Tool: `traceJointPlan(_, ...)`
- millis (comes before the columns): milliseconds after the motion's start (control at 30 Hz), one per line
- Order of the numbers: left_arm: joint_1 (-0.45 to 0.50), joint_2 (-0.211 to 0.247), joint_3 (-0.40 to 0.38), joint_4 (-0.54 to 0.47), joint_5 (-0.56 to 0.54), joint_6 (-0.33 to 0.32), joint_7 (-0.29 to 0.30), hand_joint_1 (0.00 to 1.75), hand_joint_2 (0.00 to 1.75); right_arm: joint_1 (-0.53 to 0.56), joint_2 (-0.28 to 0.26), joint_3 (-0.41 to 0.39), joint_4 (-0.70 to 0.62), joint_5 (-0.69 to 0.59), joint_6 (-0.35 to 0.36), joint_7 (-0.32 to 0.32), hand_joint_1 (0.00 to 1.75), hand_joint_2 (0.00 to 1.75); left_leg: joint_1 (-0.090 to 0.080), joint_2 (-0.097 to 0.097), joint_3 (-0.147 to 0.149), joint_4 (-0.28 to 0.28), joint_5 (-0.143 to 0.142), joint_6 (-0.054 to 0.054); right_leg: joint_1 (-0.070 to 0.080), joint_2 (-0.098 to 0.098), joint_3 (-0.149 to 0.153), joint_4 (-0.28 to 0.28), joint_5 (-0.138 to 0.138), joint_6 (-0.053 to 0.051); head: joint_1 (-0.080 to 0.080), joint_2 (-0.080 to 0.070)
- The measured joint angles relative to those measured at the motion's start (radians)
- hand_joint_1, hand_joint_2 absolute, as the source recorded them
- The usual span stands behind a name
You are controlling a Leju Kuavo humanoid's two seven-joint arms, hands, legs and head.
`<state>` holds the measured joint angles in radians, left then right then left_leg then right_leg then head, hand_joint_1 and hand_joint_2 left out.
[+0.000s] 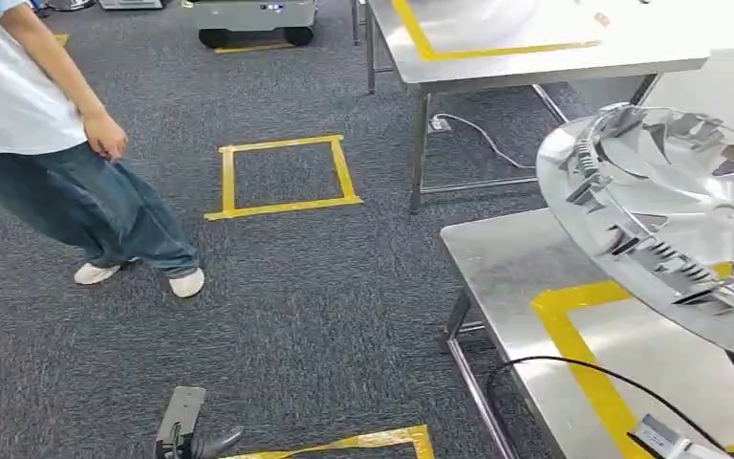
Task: Take the parts from the cabinet and place them on the table.
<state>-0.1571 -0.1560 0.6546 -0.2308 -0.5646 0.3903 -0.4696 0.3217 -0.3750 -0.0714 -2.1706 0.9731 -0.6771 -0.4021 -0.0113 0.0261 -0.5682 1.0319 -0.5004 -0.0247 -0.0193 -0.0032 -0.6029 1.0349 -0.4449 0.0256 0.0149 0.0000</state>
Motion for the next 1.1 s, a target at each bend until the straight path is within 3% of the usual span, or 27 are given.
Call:
traceJointPlan(100,0.004,0.0,0.005,0.0,0.006,0.002,0.0,0.0,1.75,0.012,0.0,-0.013,-0.002,0.0,0.0,0.0,1.75,1.75,0.002,-0.016,-0.12,0.25,-0.113,-0.003,0.001,0.017,-0.004,0.0,0.001,-0.007,0.0,0.0)
traceJointPlan(133,0.006,0.0,0.006,0.0,0.006,0.002,0.0,0.0,1.75,0.015,0.0,-0.016,-0.004,0.0,0.0,0.0,1.75,1.75,0.002,-0.016,-0.145,0.295,-0.119,-0.002,0.001,0.025,-0.005,0.0,0.002,-0.008,0.0,0.0)
traceJointPlan(167,0.007,0.0,0.006,0.0,0.006,0.002,0.0,0.0,1.75,0.017,0.0,-0.017,-0.004,-0.001,0.0,0.0,1.75,1.75,0.002,-0.017,-0.146,0.29,-0.102,-0.001,0.001,0.034,-0.005,0.0,0.002,-0.008,0.0,0.0)
traceJointPlan(200,0.007,0.0,0.007,0.0,0.007,0.002,0.0,0.0,1.75,0.02,0.0,-0.018,-0.004,-0.002,0.0,0.0,1.75,1.75,0.002,-0.017,-0.127,0.244,-0.063,0.002,0.001,0.042,-0.004,0.0,0.002,-0.007,-0.001,0.0)
traceJointPlan(233,0.006,0.0,0.008,0.0,0.007,0.002,0.0,0.0,1.75,0.023,0.0,-0.018,-0.005,-0.002,0.0,0.0,1.75,1.75,0.003,-0.02,-0.088,0.162,-0.015,0.005,0.0,0.051,-0.003,0.0,0.003,-0.006,0.0,0.0)
traceJointPlan(267,0.005,0.001,0.008,0.0,0.007,0.002,0.0,0.0,1.75,0.025,0.0,-0.018,-0.007,-0.002,0.0,0.0,1.75,1.75,0.004,-0.033,-0.041,0.068,0.028,0.008,-0.001,0.06,-0.003,0.0,0.004,-0.003,-0.001,0.0)
traceJointPlan(300,0.005,0.001,0.009,0.0,0.007,0.002,0.0,0.0,1.75,0.026,0.0,-0.02,-0.009,-0.002,0.0,0.0,1.75,1.75,0.008,-0.067,-0.006,0.002,0.045,0.009,-0.002,0.067,-0.005,0.0,0.006,0.001,0.0,0.0)
traceJointPlan(333,0.004,0.001,0.01,0.0,0.006,0.003,0.0,0.0,1.75,0.025,0.0,-0.021,-0.009,0.0,0.0,0.0,1.75,1.75,0.011,-0.073,0.004,-0.035,0.035,0.009,0.004,0.075,-0.012,0.009,0.004,0.007,0.0,0.0)
traceJointPlan(367,0.004,0.001,0.011,0.0,0.007,0.003,0.0,0.0,1.75,0.029,0.0,-0.024,-0.01,0.0,0.0,0.0,1.75,1.75,0.007,-0.069,0.001,-0.029,0.036,0.009,0.001,0.08,-0.016,0.001,0.01,0.014,0.002,0.0)
traceJointPlan(433,0.004,0.002,0.013,0.0,0.008,0.005,-0.001,0.0,1.75,0.042,0.0,-0.033,-0.014,0.0,0.0,-0.001,1.75,1.75,0.002,-0.062,0.0,-0.031,0.04,0.02,-0.006,0.089,-0.017,-0.008,0.017,0.028,0.0,0.0)
traceJointPlan(467,0.004,0.003,0.014,0.0,0.007,0.005,0.0,0.0,1.75,0.049,0.0,-0.038,-0.016,0.0,0.0,-0.002,1.75,1.75,0.009,-0.051,0.002,-0.043,0.048,0.031,-0.007,0.09,-0.027,-0.005,0.014,0.033,-0.002,0.0)
traceJointPlan(500,0.004,0.002,0.014,0.0,0.006,0.005,0.0,0.0,1.75,0.054,0.0,-0.043,-0.018,0.0,0.0,-0.007,1.75,1.75,0.007,-0.045,0.005,-0.045,0.049,0.035,-0.003,0.057,-0.035,0.02,-0.006,0.033,0.003,0.0)
traceJointPlan(533,0.005,0.002,0.014,0.0,0.005,0.005,0.002,0.0,1.75,0.054,0.0,-0.045,-0.019,0.0,0.0,-0.01,1.75,1.75,0.007,-0.041,0.004,-0.045,0.049,0.04,0.0,0.035,-0.059,0.075,-0.042,0.035,0.005,0.0)
traceJointPlan(600,0.011,0.001,0.015,0.0,0.001,0.005,0.006,0.0,1.75,0.058,0.001,-0.049,-0.024,-0.002,0.0,-0.012,1.75,1.75,0.004,-0.025,0.004,-0.045,0.048,0.042,0.001,0.018,-0.133,0.239,-0.118,0.038,0.003,0.0)
traceJointPlan(633,0.013,0.001,0.016,0.0,0.001,0.005,0.008,0.0,1.75,0.061,0.002,-0.053,-0.024,-0.003,0.0,-0.013,1.75,1.75,0.003,-0.019,0.004,-0.044,0.048,0.042,0.001,0.015,-0.159,0.3,-0.137,0.04,0.004,0.0)
traceJointPlan(667,0.015,0.0,0.016,0.0,0.001,0.005,0.008,0.0,1.75,0.065,0.003,-0.058,-0.024,-0.004,0.0,-0.013,1.75,1.75,0.003,-0.01,0.005,-0.044,0.047,0.043,0.001,0.013,-0.161,0.307,-0.129,0.041,0.003,0.0)
traceJointPlan(700,0.016,-0.001,0.016,0.0,0.001,0.005,0.009,0.0,1.75,0.066,0.004,-0.061,-0.024,-0.004,0.0,-0.013,1.75,1.75,0.004,-0.005,0.005,-0.044,0.047,0.042,0.001,0.011,-0.139,0.268,-0.103,0.042,0.004,0.0)
traceJointPlan(767,0.016,-0.005,0.017,0.0,0.0,0.004,0.009,0.0,1.75,0.071,0.004,-0.069,-0.024,-0.006,0.0,-0.016,1.75,1.75,0.005,0.006,0.009,-0.043,0.044,0.038,0.0,-0.005,-0.039,0.087,-0.023,0.042,0.004,0.0)
traceJointPlan(800,0.016,-0.006,0.017,0.0,-0.001,0.004,0.009,0.0,1.75,0.072,0.004,-0.071,-0.026,-0.006,0.0,-0.019,1.75,1.75,0.003,0.01,0.011,-0.04,0.04,0.032,0.0,-0.036,0.006,0.003,-0.01,0.045,0.004,0.0)
traceJointPlan(833,0.016,-0.003,0.017,0.0,-0.001,0.003,0.009,0.0,1.75,0.071,0.005,-0.072,-0.026,-0.006,0.0,-0.021,1.75,1.75,-0.006,0.011,0.009,-0.035,0.037,0.026,0.003,-0.039,0.017,-0.004,-0.014,0.038,0.004,0.0)
traceJointPlan(867,0.016,-0.005,0.017,0.0,-0.001,0.003,0.009,0.0,1.75,0.071,0.005,-0.074,-0.029,-0.007,0.0,-0.022,1.75,1.75,-0.007,0.015,0.01,-0.035,0.038,0.023,0.002,-0.025,0.013,-0.002,-0.012,0.029,-0.001,0.0)
traceJointPlan(967,0.016,-0.006,0.017,0.0,0.0,-0.002,0.009,0.0,1.75,0.073,0.005,-0.078,-0.029,-0.012,0.0,-0.028,1.75,1.75,-0.003,0.029,0.01,-0.035,0.036,0.012,0.004,-0.009,0.006,-0.002,-0.008,0.013,-0.001,0.0)
traceJointPlan(1000,0.016,-0.006,0.017,0.0,0.0,-0.002,0.009,0.0,1.75,0.074,0.005,-0.081,-0.032,-0.012,0.0,-0.029,1.75,1.75,0.0,0.01,0.005,-0.023,0.022,0.003,0.001,-0.004,0.007,-0.003,-0.005,0.007,-0.002,0.0)
traceJointPlan(1033,0.016,-0.006,0.017,0.0,0.001,-0.003,0.008,0.0,1.75,0.074,0.005,-0.084,-0.033,-0.012,0.0,-0.029,1.75,1.75,0.0,-0.007,-0.016,0.025,-0.012,-0.001,0.0,0.0,0.006,-0.003,-0.004,0.001,-0.005,0.0)
traceJointPlan(1100,0.019,-0.006,0.017,0.0,0.006,-0.004,0.007,0.0,1.75,0.074,0.006,-0.087,-0.034,-0.012,0.0,-0.031,1.75,1.75,0.002,-0.016,-0.098,0.2,-0.095,-0.004,0.0,0.012,0.003,-0.003,-0.003,-0.004,-0.004,0.0)
